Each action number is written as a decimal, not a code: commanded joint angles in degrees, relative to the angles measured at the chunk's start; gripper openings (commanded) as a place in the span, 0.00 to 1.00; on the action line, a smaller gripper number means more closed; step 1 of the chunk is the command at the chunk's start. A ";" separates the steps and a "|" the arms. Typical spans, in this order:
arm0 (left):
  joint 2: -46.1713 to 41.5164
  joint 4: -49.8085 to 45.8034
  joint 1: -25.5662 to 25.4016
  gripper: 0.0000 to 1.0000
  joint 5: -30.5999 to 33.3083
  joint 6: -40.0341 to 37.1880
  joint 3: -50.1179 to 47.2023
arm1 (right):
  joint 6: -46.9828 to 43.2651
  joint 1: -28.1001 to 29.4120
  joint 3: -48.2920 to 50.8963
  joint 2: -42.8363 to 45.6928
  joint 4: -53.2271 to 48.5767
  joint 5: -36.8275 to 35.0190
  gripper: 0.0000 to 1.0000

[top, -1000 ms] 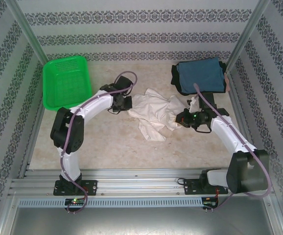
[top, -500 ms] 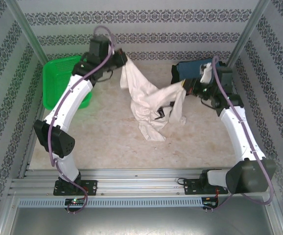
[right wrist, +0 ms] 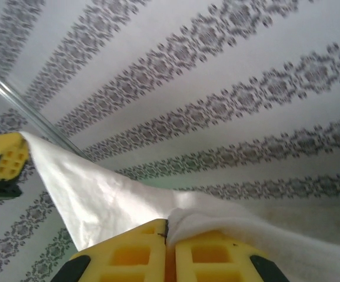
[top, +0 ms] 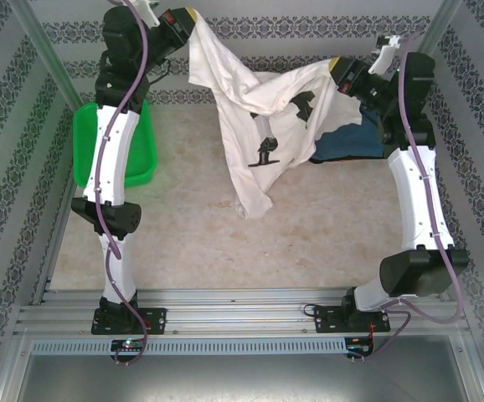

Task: Fold and stack the t-shirts

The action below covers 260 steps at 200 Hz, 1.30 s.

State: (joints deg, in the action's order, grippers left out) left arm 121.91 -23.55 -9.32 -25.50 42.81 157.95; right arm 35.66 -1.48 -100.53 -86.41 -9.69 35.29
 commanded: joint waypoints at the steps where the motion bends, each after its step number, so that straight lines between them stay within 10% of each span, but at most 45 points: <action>1: -2.44 6.69 3.11 0.00 -3.75 2.99 1.92 | -1.85 -0.90 -1.81 1.51 3.34 2.48 0.12; 49: -13.73 -0.18 7.64 0.00 -6.35 -4.40 -9.04 | -5.14 -2.20 11.52 9.73 1.24 1.81 0.13; 96: -19.84 18.35 5.97 0.00 -6.94 5.00 -35.39 | -2.35 -6.78 14.89 13.59 1.00 0.24 0.10; 156: 8.87 14.35 -1.86 0.00 -10.12 12.26 5.45 | 1.05 -8.20 7.93 17.03 2.62 4.09 0.11; 180: 10.95 20.19 -1.18 0.00 -9.52 15.91 5.26 | 2.53 -7.15 6.09 19.44 3.80 8.08 0.11; 260: 6.08 -3.35 7.54 0.00 -6.12 -8.84 -13.94 | 0.12 32.65 18.98 9.01 -3.23 2.37 0.08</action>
State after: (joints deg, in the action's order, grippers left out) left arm 130.15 -16.95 -4.62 -35.64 46.13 150.39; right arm 35.24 23.22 -86.43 -68.29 -10.90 42.30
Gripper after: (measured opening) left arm 0.055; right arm 0.097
